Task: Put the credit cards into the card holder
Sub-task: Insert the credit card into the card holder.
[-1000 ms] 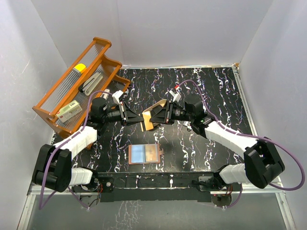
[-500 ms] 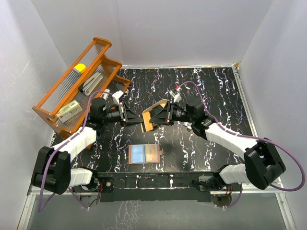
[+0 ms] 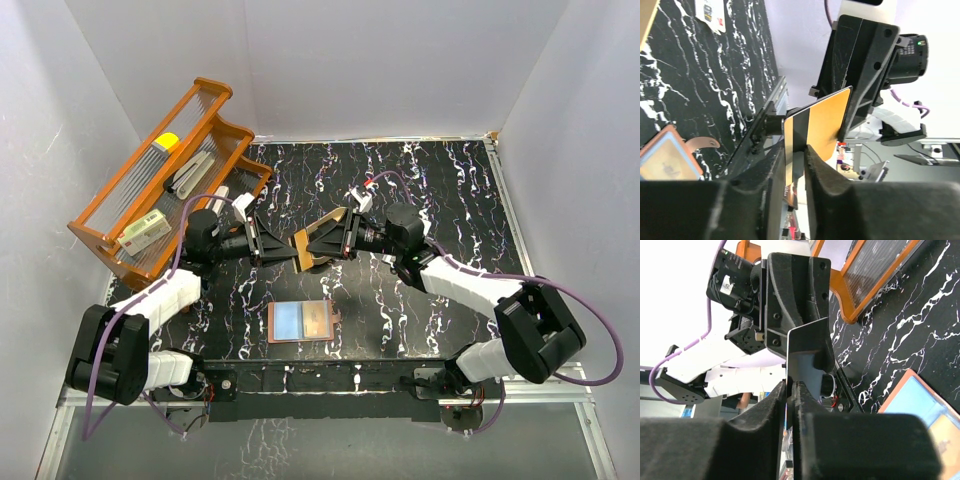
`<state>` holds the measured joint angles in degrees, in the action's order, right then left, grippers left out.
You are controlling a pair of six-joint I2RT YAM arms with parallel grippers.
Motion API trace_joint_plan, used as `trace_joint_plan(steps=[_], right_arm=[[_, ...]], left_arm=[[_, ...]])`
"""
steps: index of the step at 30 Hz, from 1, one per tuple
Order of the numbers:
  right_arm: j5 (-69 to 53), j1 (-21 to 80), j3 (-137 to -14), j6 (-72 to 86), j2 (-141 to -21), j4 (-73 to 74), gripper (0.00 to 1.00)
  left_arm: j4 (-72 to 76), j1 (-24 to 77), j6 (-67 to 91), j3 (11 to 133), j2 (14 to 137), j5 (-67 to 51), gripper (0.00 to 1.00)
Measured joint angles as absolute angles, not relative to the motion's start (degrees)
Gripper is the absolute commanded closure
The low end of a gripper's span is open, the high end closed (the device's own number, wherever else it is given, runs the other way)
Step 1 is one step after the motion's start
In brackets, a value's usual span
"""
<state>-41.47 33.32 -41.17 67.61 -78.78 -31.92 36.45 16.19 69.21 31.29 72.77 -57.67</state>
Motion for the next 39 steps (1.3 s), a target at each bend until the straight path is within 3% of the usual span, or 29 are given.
trace_joint_plan(steps=[3,8,13,16,18,33,39], right_arm=[[-41.76,33.32,-41.08,67.13,-78.96,-31.38,0.77],[-41.93,33.28,-40.97,64.42,-78.74,-28.40,0.76],[-42.41,33.36,-40.95,63.31,-78.67,-28.34,0.78],[-42.72,33.61,-40.95,63.16,-78.67,-28.60,0.90],[-43.22,33.65,-40.95,63.09,-78.67,-28.71,0.93],[-46.96,32.88,-39.48,63.66,-78.30,-29.85,0.90],[-47.62,32.47,-38.44,63.99,-76.93,-30.22,0.96]], left_arm=[[32.40,16.10,65.67,31.86,72.75,-57.43,0.94],[29.10,15.81,61.63,32.12,72.38,-58.08,1.00],[33.58,15.86,63.99,31.77,72.44,-60.18,1.00],[36.47,15.86,65.39,31.77,72.88,-61.73,1.00],[37.39,15.86,65.93,31.77,73.36,-62.83,1.00],[24.23,16.03,56.42,36.36,74.00,-64.64,0.95],[15.88,15.97,50.41,39.70,74.00,-64.07,0.99]])
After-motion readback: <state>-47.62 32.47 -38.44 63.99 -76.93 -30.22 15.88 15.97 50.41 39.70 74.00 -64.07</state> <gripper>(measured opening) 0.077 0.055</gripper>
